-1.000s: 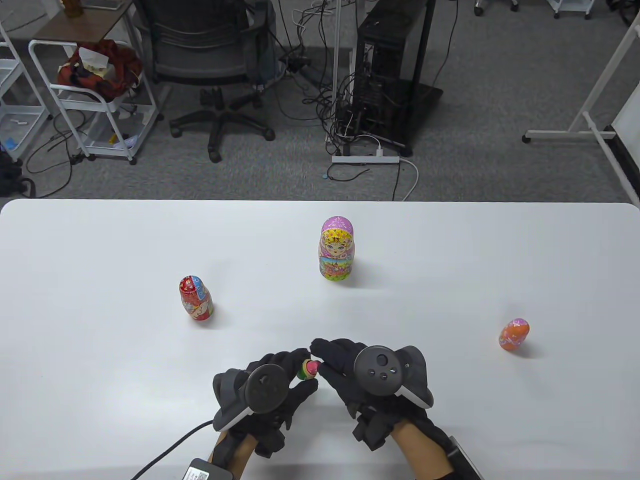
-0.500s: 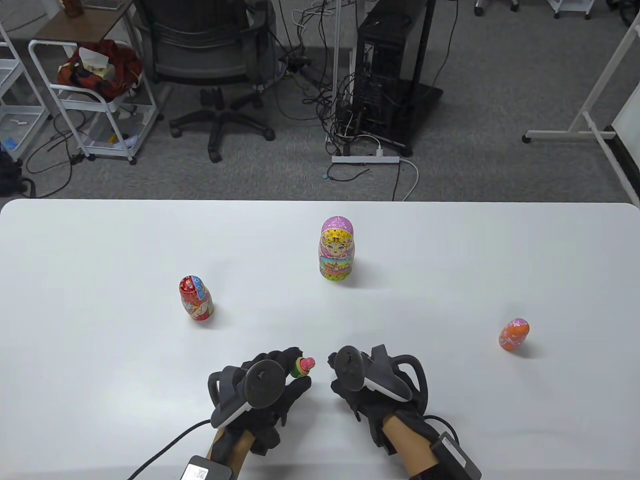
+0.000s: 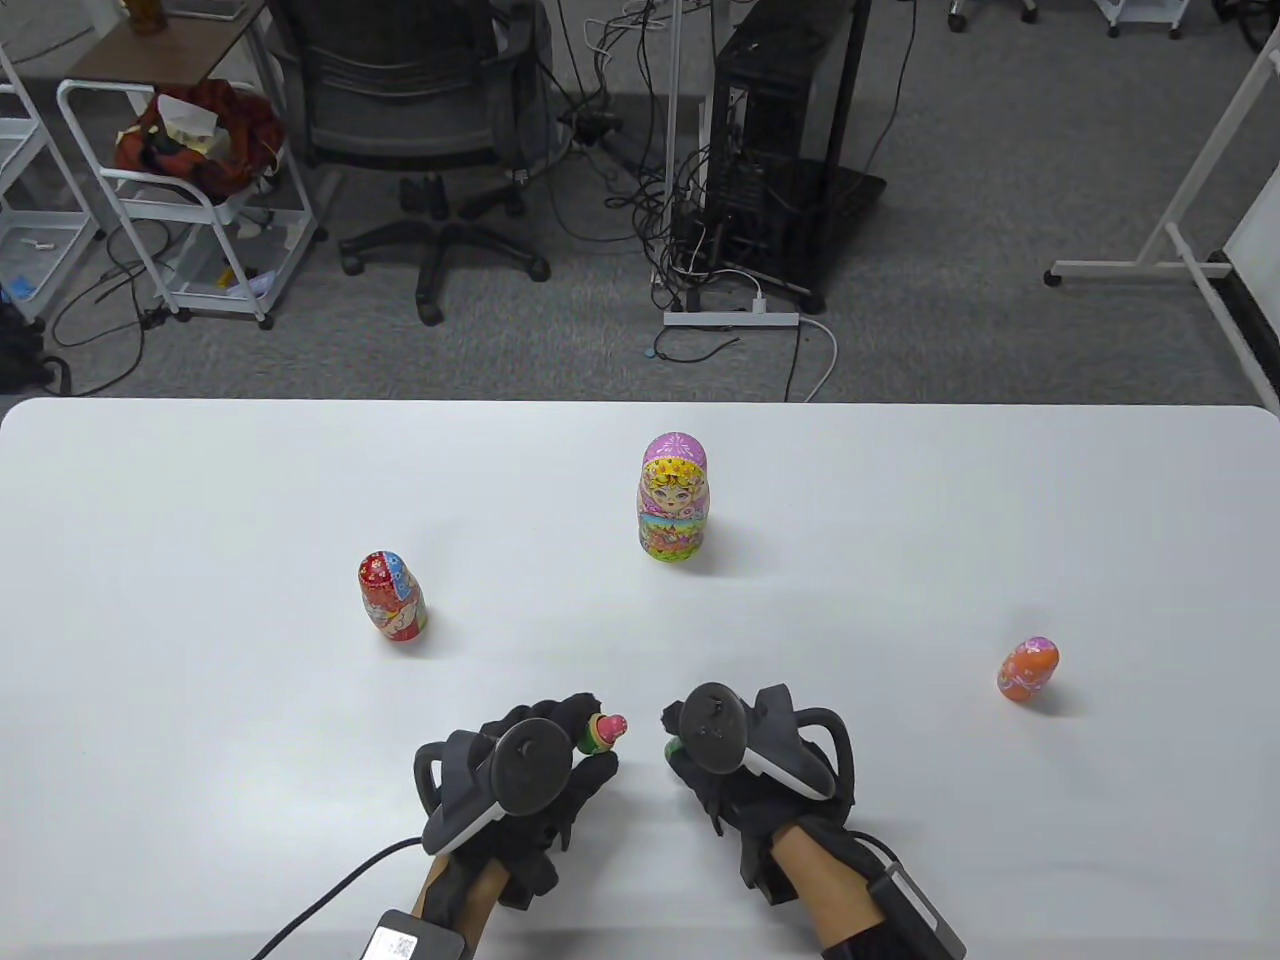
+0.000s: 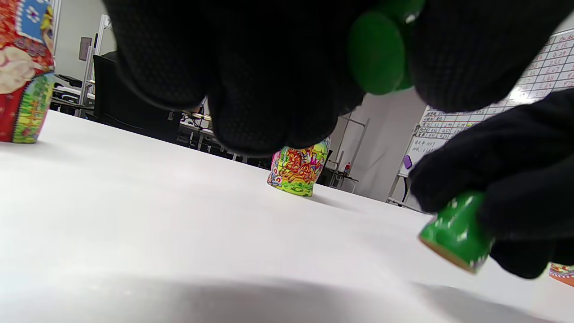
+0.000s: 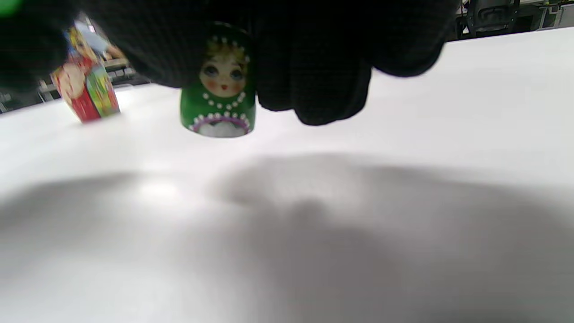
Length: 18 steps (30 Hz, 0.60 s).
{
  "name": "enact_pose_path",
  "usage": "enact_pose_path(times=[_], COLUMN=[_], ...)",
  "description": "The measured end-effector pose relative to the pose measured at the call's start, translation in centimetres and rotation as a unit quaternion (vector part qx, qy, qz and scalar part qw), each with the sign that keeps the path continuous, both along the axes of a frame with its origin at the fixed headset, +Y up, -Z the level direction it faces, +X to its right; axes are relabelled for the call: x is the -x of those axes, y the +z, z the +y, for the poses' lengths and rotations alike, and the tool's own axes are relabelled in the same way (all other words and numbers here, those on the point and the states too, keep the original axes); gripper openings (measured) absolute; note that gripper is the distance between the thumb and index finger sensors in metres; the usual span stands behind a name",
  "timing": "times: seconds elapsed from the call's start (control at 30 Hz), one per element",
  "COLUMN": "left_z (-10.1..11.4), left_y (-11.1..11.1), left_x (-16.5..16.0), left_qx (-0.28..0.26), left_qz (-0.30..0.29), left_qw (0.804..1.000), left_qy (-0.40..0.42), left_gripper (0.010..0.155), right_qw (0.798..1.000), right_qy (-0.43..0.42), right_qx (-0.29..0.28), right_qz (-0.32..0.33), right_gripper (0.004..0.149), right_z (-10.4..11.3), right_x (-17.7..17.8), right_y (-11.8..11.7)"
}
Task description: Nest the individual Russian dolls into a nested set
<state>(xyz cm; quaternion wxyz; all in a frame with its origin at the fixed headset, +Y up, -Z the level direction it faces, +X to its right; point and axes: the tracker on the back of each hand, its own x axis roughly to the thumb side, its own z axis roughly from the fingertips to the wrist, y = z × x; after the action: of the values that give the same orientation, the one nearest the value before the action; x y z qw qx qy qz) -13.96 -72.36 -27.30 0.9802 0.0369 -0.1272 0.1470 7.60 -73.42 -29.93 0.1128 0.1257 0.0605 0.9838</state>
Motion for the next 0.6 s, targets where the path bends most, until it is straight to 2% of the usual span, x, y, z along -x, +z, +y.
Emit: enact_pose_path(times=[0.13, 0.27, 0.4, 0.6], left_z=[-0.1, -0.2, -0.1, 0.2], left_y=[0.0, -0.1, -0.1, 0.2], left_x=[0.0, -0.1, -0.2, -0.6], left_qx=[0.001, 0.004, 0.003, -0.009], left_qz=[0.003, 0.001, -0.005, -0.016], left_qw=[1.0, 1.0, 1.0, 1.0], left_qy=[-0.003, -0.013, -0.015, -0.017], left_gripper=[0.069, 0.069, 0.069, 0.069], right_qw=[0.995, 0.977, 0.975, 0.977], right_qy=[-0.087, -0.199, -0.205, -0.188], right_qx=[-0.049, -0.07, -0.068, -0.077], right_qz=[-0.005, 0.026, 0.058, 0.068], right_gripper=[0.051, 0.052, 0.051, 0.051], right_z=[1.9, 3.4, 3.7, 3.6], right_x=[-0.6, -0.5, 0.3, 1.1], right_y=[0.4, 1.0, 1.4, 1.8])
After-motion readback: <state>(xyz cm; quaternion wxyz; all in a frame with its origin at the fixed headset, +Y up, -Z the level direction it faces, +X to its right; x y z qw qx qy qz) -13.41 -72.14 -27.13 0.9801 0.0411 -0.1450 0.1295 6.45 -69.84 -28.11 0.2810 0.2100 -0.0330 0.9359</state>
